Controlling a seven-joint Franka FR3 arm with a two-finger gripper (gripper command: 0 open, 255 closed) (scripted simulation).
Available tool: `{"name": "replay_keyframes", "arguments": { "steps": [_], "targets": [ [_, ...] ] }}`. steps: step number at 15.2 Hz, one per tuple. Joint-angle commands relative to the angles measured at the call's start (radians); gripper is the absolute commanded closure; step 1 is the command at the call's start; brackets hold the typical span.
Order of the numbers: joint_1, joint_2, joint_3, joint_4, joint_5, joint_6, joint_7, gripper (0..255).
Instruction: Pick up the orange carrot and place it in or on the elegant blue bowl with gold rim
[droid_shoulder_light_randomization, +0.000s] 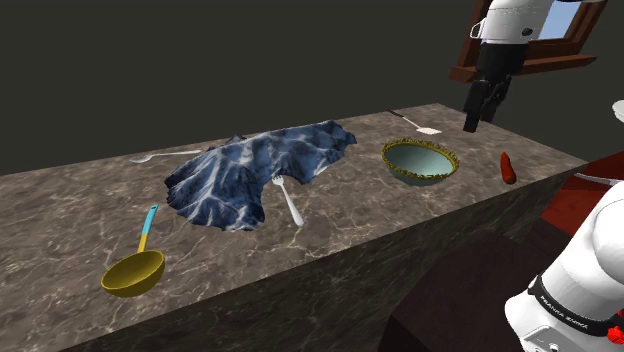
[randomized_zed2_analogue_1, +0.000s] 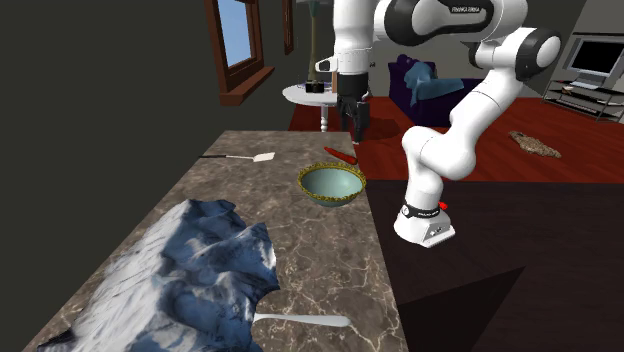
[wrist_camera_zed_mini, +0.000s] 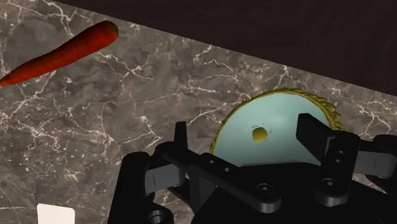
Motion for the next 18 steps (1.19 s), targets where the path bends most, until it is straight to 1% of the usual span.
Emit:
{"name": "replay_keyframes", "arguments": {
  "steps": [1,10,18],
  "targets": [
    [0.0,0.0,0.0,0.0,0.0,0.0,0.0,0],
    [-0.216,0.093,-0.09,-0.083,-0.05,0.163,0.253,0],
    [-0.414,0.136,-0.175,-0.173,-0.099,0.291,0.479,0]
  ]
}}
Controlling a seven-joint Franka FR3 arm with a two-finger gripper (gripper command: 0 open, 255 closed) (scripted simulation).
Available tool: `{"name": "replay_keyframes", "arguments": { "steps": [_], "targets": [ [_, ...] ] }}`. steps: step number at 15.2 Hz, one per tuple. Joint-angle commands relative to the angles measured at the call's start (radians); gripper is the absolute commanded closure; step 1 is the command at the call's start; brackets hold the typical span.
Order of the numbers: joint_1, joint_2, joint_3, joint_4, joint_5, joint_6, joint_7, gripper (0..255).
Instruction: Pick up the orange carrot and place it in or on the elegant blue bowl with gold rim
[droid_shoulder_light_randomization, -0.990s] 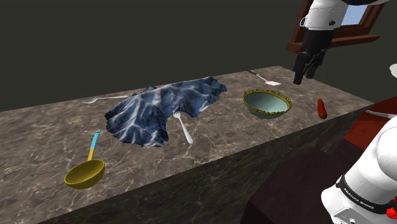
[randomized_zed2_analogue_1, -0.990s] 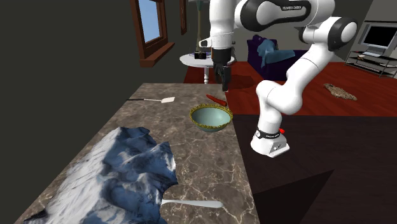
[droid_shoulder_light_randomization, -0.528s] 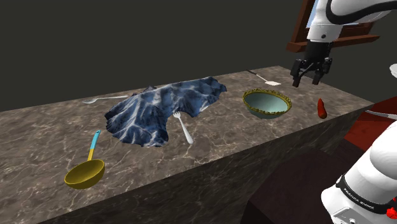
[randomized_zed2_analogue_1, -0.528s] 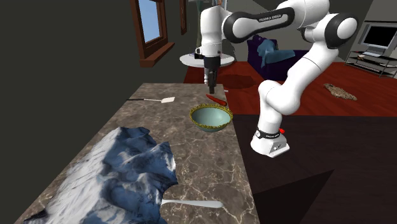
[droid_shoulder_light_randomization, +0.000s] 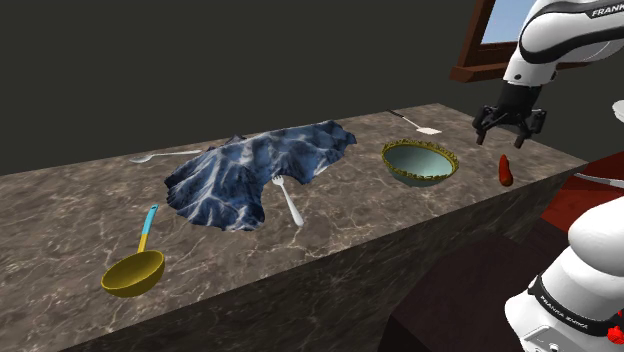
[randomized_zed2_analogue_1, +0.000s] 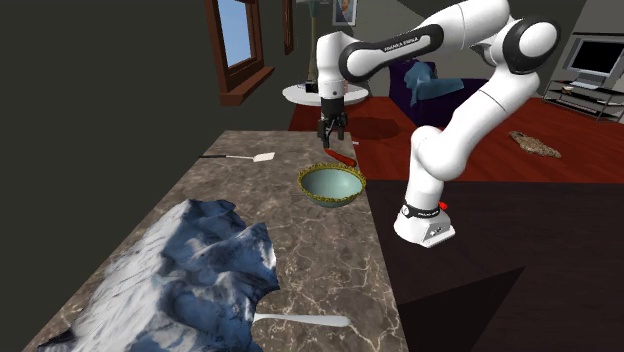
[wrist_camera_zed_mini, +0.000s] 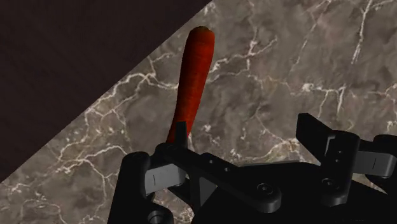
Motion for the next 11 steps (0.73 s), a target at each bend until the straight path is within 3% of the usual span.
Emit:
{"name": "replay_keyframes", "arguments": {
  "steps": [1,4,11],
  "targets": [
    [-0.049,0.01,-0.017,-0.024,-0.009,0.034,0.065,0],
    [-0.121,0.012,-0.045,-0.063,-0.029,0.074,0.144,0],
    [-0.125,0.036,-0.058,-0.143,-0.039,0.178,0.144,0]
  ]
}}
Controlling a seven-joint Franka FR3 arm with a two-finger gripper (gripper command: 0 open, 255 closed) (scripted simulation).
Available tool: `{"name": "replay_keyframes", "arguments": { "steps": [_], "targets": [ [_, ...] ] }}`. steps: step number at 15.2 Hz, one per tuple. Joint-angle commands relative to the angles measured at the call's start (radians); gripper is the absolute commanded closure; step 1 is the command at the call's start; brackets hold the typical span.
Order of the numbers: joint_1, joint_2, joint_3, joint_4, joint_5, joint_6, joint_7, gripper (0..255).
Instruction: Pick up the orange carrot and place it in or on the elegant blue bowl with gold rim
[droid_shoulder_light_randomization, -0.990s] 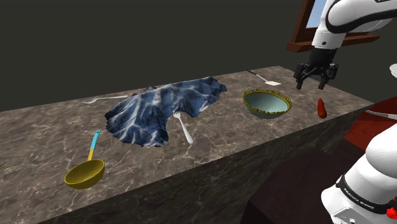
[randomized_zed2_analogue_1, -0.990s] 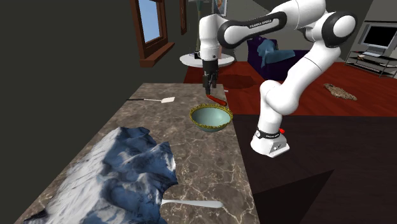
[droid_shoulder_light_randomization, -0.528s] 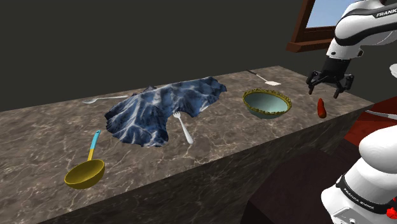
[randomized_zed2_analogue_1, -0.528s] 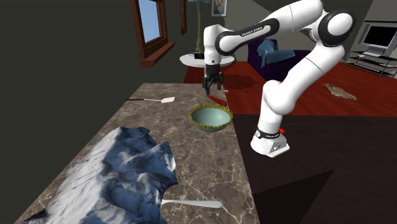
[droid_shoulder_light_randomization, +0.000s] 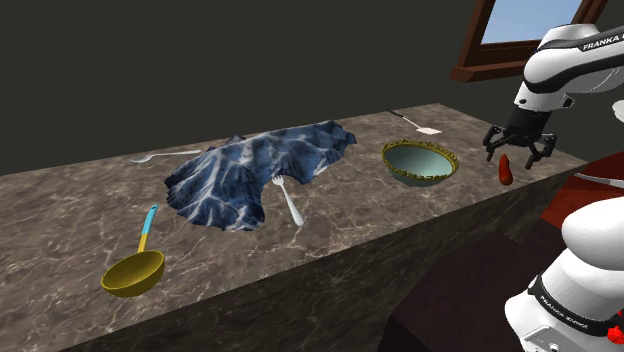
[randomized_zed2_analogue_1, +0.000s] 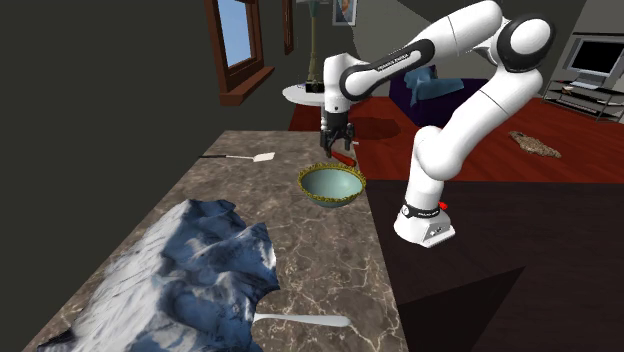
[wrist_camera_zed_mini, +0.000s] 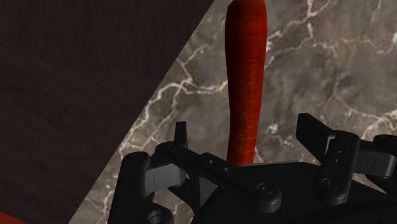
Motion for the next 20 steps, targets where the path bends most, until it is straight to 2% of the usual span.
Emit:
{"name": "replay_keyframes", "arguments": {
  "steps": [1,8,9,18,20],
  "targets": [
    [-0.001,0.008,-0.004,-0.02,-0.003,0.029,-0.001,0],
    [-0.001,0.008,-0.004,-0.02,-0.003,0.029,-0.001,0],
    [-0.001,0.008,-0.004,-0.02,-0.003,0.029,-0.001,255],
    [-0.002,0.008,-0.004,-0.02,-0.003,0.029,-0.001,255],
    [-0.002,-0.004,0.001,-0.001,0.0,-0.003,0.0,255]
  ]
}}
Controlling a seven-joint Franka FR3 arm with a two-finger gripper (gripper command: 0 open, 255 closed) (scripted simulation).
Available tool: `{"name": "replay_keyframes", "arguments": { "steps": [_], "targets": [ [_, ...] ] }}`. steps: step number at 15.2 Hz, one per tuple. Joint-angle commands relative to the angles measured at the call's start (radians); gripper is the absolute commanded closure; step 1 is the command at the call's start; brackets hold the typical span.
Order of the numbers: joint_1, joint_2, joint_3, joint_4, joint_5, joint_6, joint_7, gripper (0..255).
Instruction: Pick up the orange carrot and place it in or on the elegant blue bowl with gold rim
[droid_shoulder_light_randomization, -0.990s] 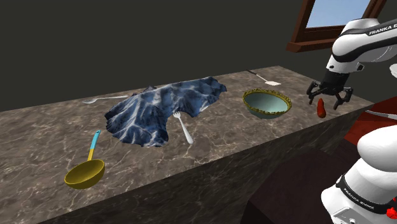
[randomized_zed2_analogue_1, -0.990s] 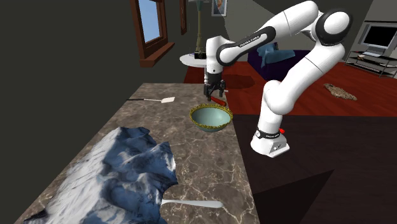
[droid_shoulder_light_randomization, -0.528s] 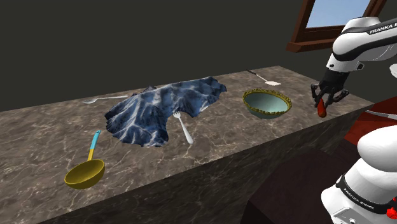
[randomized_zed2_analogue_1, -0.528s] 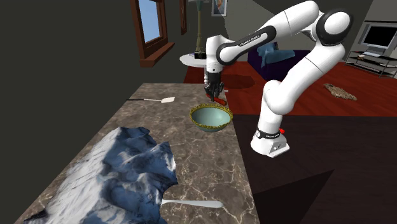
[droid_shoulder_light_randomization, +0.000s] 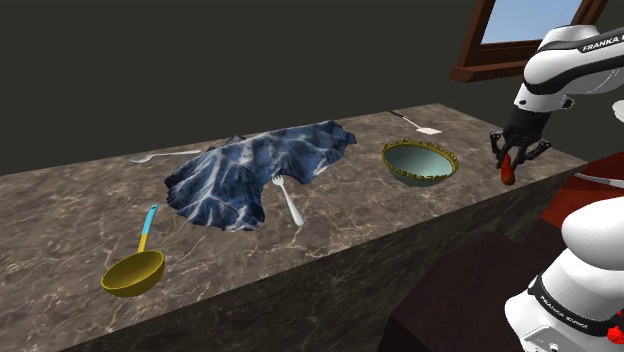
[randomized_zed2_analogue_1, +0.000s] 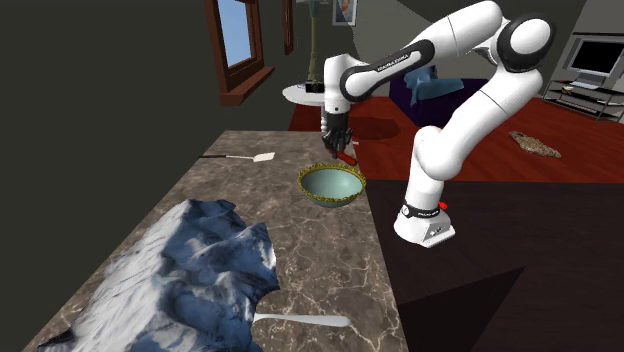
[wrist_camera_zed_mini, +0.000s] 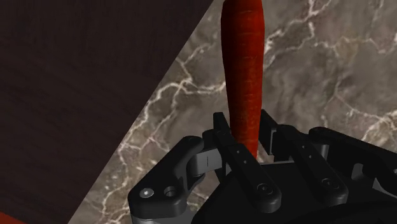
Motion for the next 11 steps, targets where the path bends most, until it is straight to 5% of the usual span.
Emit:
{"name": "replay_keyframes", "arguments": {
  "steps": [1,11],
  "targets": [
    [0.0,-0.009,0.004,0.016,0.002,-0.029,0.002,255],
    [0.005,-0.047,0.025,0.127,0.016,-0.178,0.005,255]
  ]
}}
